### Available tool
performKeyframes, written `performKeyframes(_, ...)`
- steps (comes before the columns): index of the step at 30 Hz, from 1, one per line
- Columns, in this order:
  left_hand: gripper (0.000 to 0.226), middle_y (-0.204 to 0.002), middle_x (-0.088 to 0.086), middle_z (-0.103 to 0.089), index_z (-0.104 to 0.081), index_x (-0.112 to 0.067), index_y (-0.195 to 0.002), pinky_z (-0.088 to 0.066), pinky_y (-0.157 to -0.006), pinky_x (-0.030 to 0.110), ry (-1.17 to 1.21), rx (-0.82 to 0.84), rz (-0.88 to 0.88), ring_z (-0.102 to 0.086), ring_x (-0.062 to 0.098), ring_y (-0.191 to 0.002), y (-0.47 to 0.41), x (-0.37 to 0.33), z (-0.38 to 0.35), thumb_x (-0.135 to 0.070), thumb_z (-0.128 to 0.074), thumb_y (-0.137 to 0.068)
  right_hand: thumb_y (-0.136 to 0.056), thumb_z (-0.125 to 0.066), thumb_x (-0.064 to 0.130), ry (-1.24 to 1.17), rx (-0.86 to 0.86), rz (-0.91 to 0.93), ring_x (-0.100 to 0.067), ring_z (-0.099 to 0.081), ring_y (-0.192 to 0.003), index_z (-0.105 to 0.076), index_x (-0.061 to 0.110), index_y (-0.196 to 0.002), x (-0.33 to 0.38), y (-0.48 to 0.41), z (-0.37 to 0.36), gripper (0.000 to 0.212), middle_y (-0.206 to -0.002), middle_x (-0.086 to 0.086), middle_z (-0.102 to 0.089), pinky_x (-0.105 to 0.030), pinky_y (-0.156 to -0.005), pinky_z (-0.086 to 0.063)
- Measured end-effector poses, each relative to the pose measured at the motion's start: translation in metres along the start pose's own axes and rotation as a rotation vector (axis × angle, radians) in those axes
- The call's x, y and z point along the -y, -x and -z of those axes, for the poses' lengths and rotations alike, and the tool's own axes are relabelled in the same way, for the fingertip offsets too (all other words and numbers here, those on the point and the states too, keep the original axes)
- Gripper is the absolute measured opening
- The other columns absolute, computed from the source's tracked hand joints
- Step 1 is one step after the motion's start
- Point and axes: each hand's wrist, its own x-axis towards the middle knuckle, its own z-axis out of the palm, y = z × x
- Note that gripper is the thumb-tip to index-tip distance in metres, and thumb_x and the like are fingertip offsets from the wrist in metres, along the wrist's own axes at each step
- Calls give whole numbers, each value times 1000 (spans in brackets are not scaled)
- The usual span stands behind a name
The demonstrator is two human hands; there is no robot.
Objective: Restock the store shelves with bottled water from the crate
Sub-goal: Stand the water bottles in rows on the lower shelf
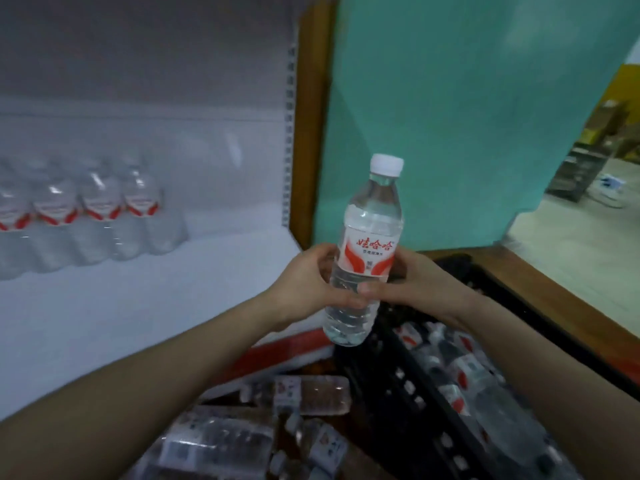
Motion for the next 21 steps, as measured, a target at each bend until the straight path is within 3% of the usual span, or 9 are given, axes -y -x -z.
performKeyframes(2,70,-105,3,-67,-49,-16,-118,-54,-77,22,-19,-74,30,-65,15,-94,16,16,34,-5,-85,-59,-70,-78,14,-6,57,-12,-4,-66,-96,-59,23,-115,9,-22,-37,49,-104,12,-69,-17,-79,-53)
performKeyframes(5,70,-107,5,-66,-47,-14,-119,-55,-74,22,-11,-172,85,-64,16,-95,40,46,85,-7,-84,-60,-70,-79,19,55,138,-53,-18,-65,-100,-58,23,-117,21,-53,-93,52,-106,3,-70,-32,-84,-54)
performKeyframes(8,71,-110,4,-66,-46,-13,-123,-55,-73,19,12,-239,105,-63,14,-98,54,73,125,-5,-83,-62,-70,-79,19,78,174,-58,-16,-63,-97,-56,22,-118,25,-83,-140,53,-105,4,-68,-29,-79,-54)
performKeyframes(12,70,-117,2,-61,-45,-16,-127,-53,-78,19,27,-300,103,-59,15,-106,49,101,159,-5,-80,-67,-69,-80,13,38,210,-44,-15,-62,-104,-52,16,-124,20,-127,-177,62,-113,0,-66,-29,-84,-54)
performKeyframes(15,67,-126,0,-57,-41,-19,-133,-49,-87,26,-59,-347,113,-55,15,-110,27,121,169,-17,-76,-75,-71,-79,10,45,229,-29,-14,-62,-104,-52,14,-124,13,-162,-188,60,-113,-1,-66,-29,-85,-53)
performKeyframes(21,52,-122,7,-60,-50,-9,-124,-37,-76,19,-261,-548,230,-58,21,-108,-29,164,187,-44,-57,-87,-74,-75,10,38,217,43,-20,-59,-107,-49,11,-126,-4,-242,-206,57,-115,-4,-63,-29,-87,-50)
